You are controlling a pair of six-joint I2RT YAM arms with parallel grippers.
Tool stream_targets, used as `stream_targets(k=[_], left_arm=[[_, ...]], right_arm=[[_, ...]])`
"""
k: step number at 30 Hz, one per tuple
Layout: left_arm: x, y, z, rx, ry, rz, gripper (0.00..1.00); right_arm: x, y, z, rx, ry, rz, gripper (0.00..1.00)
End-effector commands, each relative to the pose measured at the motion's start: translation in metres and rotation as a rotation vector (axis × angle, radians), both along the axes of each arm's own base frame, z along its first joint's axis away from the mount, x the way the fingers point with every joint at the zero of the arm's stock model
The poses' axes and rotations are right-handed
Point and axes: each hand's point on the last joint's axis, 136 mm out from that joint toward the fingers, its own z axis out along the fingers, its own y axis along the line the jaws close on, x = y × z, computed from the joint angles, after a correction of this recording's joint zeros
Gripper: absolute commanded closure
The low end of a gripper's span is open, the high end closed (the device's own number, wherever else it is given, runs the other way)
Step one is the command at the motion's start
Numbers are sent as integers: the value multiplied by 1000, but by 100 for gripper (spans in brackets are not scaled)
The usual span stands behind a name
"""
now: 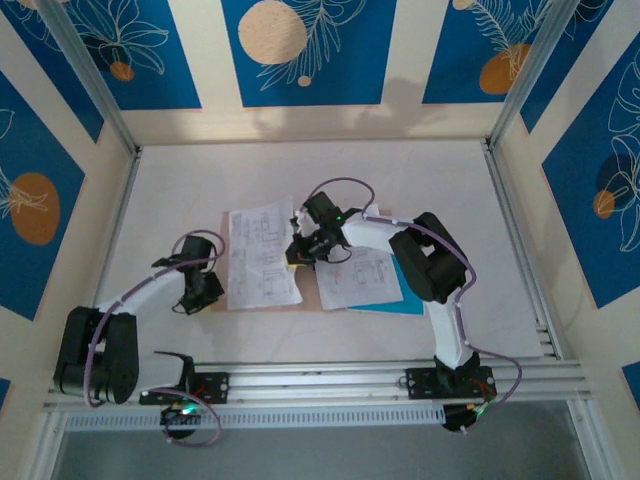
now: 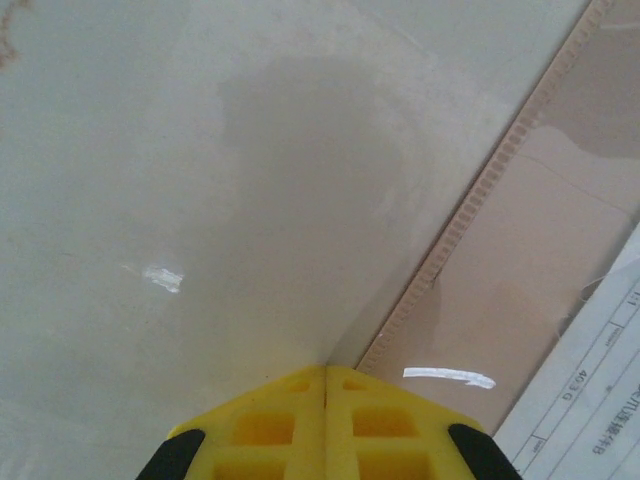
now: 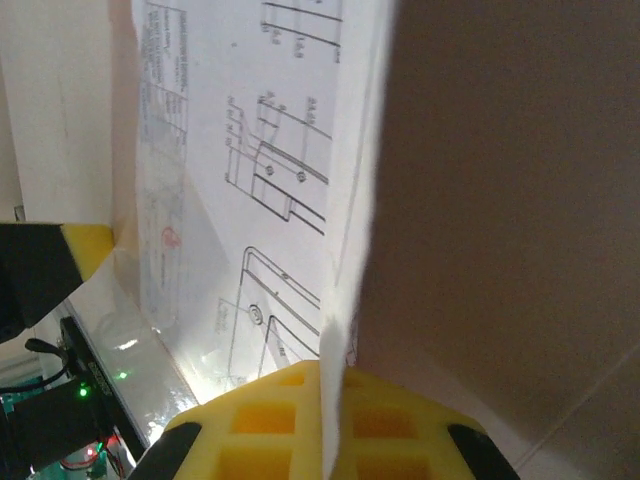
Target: Put the files into the folder
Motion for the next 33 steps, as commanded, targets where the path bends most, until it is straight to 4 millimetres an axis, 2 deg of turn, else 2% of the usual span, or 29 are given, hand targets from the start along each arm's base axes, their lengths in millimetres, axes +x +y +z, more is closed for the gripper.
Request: stream_targets(k=[1,5,9,12,15,22,33], left_arm=[[-11,-5,-13,-47,40,17,100],[-12,-5,-14,-50,38,18,100],[-12,-5,-14,-52,37,17,100],[-12,-5,-14,-51,37,16,100],[-11,-6,-14,-53,36,17,100],[-12,-6,-14,-56,40,16,100],[-11,-7,-13,-60,39,15,100]], right_arm=[[7,-11,8,0,-14,-39,100],[8,-13,13,12,-19,-30,100],[-3,2,13,35,-9,42,100],[-13,10,6,9,-9,84,100],[-13,7,-2,-6,1,62,100],[-8,6,-3,-9,0,21,100],[-19,19,-9,11,27,45,100]])
